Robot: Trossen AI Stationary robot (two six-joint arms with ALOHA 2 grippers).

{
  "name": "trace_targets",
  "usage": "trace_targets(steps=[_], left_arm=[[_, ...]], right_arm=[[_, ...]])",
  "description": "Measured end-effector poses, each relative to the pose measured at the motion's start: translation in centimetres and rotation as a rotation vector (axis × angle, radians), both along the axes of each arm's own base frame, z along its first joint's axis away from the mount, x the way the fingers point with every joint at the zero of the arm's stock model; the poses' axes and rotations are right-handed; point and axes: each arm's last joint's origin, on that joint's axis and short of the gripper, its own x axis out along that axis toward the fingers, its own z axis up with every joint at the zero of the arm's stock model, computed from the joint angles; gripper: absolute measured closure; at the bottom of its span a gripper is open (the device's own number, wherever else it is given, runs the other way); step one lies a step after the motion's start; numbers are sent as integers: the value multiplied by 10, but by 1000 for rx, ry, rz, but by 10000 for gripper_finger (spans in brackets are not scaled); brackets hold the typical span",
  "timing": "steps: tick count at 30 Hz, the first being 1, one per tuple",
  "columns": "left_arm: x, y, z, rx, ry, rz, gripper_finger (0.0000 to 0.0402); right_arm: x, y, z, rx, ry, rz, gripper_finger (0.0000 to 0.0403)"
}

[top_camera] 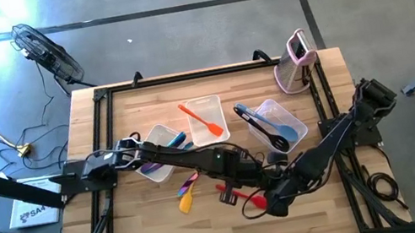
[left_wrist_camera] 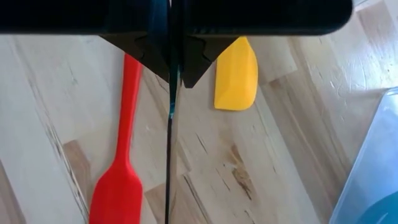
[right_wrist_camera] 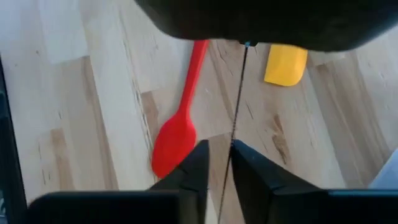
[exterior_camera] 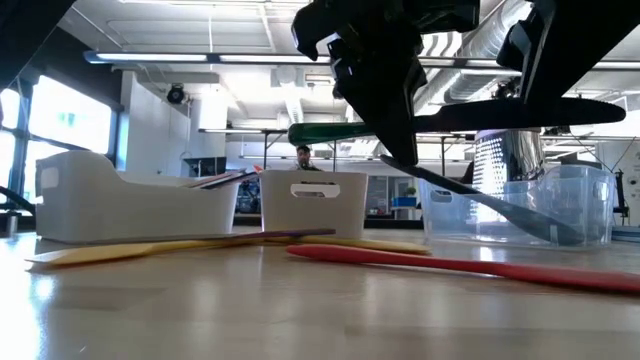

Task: Pick & Place Kitchen Items
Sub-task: Put the blue table knife into the left white bin

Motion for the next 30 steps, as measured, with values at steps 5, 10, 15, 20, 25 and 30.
trace_targets(steps=[5,10,15,20,25,30], left_arm=[[0,0,0,6,-2,5,400],[0,0,0,7,2,10,400],[0,1,1,12,0,18,400],[0,1,7,13,-26,29,400],[0,1,8,6,-28,32,400],[0,0,8,-2,-26,23,400]], right_arm=[[1,1,0,20,-10,-5,275],[2,2,0,42,-15,-11,221],[-1,4,2,-1,-38,0,205],[-11,6,11,-41,-66,-8,215],[-22,8,27,8,-111,-14,226],[-33,14,45,61,-193,13,235]])
